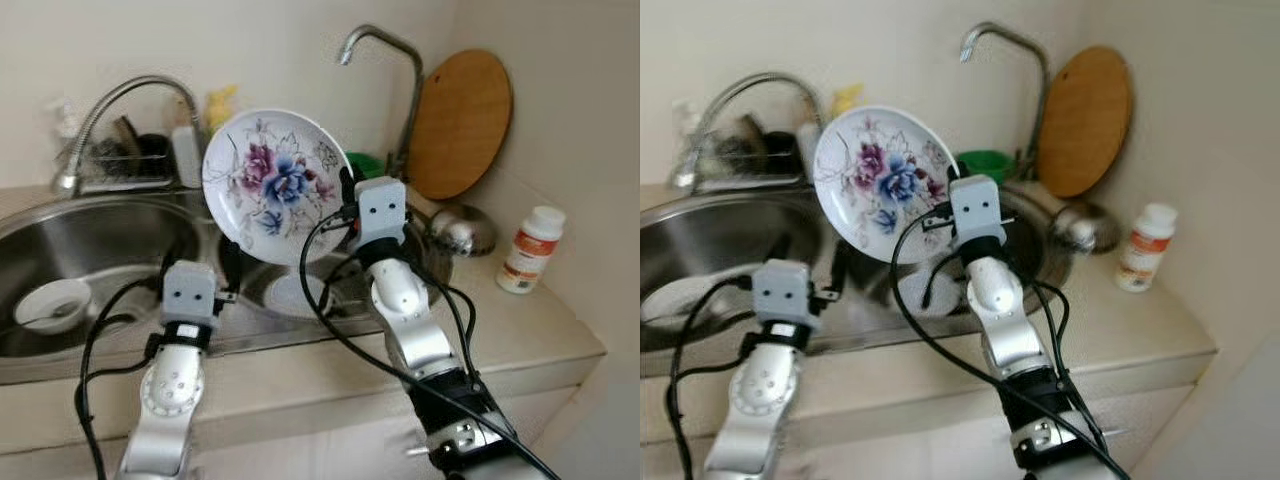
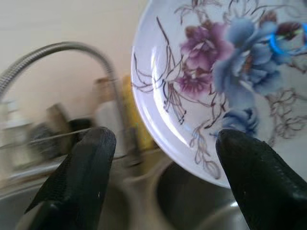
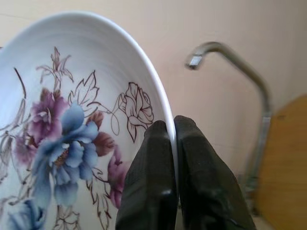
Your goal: Kitchen organization
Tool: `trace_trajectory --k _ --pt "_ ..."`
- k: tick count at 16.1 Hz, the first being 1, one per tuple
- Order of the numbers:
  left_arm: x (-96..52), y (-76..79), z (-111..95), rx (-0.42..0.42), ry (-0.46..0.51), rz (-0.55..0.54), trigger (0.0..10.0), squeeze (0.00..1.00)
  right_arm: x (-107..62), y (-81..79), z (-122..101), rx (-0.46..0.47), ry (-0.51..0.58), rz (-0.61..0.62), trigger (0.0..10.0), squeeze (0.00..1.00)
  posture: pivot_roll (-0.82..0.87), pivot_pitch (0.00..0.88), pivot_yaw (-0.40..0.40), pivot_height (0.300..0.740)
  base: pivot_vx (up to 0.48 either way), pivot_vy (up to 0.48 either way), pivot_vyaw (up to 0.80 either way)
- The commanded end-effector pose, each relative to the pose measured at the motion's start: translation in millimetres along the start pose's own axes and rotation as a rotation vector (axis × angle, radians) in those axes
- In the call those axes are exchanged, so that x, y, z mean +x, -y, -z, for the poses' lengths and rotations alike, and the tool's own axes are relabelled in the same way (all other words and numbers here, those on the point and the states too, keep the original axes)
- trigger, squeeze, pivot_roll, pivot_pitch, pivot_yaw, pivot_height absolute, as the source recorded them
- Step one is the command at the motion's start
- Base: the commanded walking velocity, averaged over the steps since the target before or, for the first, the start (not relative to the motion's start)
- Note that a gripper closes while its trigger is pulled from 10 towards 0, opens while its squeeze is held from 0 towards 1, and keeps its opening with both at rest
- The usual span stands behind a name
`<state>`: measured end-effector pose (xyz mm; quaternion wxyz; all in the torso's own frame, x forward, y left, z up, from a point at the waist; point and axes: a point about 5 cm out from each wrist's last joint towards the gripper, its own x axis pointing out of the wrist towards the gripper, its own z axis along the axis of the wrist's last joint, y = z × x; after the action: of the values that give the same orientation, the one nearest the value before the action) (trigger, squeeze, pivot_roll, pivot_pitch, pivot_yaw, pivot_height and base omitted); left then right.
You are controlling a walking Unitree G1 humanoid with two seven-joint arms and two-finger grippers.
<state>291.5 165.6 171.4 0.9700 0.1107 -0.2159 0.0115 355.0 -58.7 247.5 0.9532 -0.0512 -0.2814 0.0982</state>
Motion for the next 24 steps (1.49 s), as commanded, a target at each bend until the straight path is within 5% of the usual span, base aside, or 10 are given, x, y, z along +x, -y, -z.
trace_trajectory --k 1,9,15,17,24 --pt "0.9 3.7 -3 0.000 0.012 0.014 10.0 0.00 2.6 9.1 -5 -0.007 0.030 0.034 10.0 0.00 0.08 0.000 -0.033 0.736 0.000 0.000 0.00" --pt "0.3 8.4 -3 -0.012 0.015 0.032 10.0 0.00 4.9 10.2 11 -0.072 -0.063 0.029 10.0 0.00 0.09 0.000 -0.033 0.736 0.000 0.000 0.50" --pt "0.5 8.7 -4 -0.008 0.014 0.033 10.0 0.00 2.5 30.8 45 -0.304 -0.267 0.120 10.0 0.00 0.09 0.000 -0.039 0.736 0.000 0.000 0.00" --pt "0.5 8.5 -3 -0.007 0.012 0.035 10.0 0.00 -5.3 15.9 62 -0.319 -0.361 -0.033 10.0 0.00 0.09 0.000 -0.037 0.736 0.000 0.000 0.00" --pt "-0.1 11.4 -2 -0.010 0.004 0.045 10.0 0.00 -40.3 -14.3 105 -0.115 -0.711 -0.255 10.0 0.00 0.09 0.000 -0.038 0.736 0.000 0.000 0.00"
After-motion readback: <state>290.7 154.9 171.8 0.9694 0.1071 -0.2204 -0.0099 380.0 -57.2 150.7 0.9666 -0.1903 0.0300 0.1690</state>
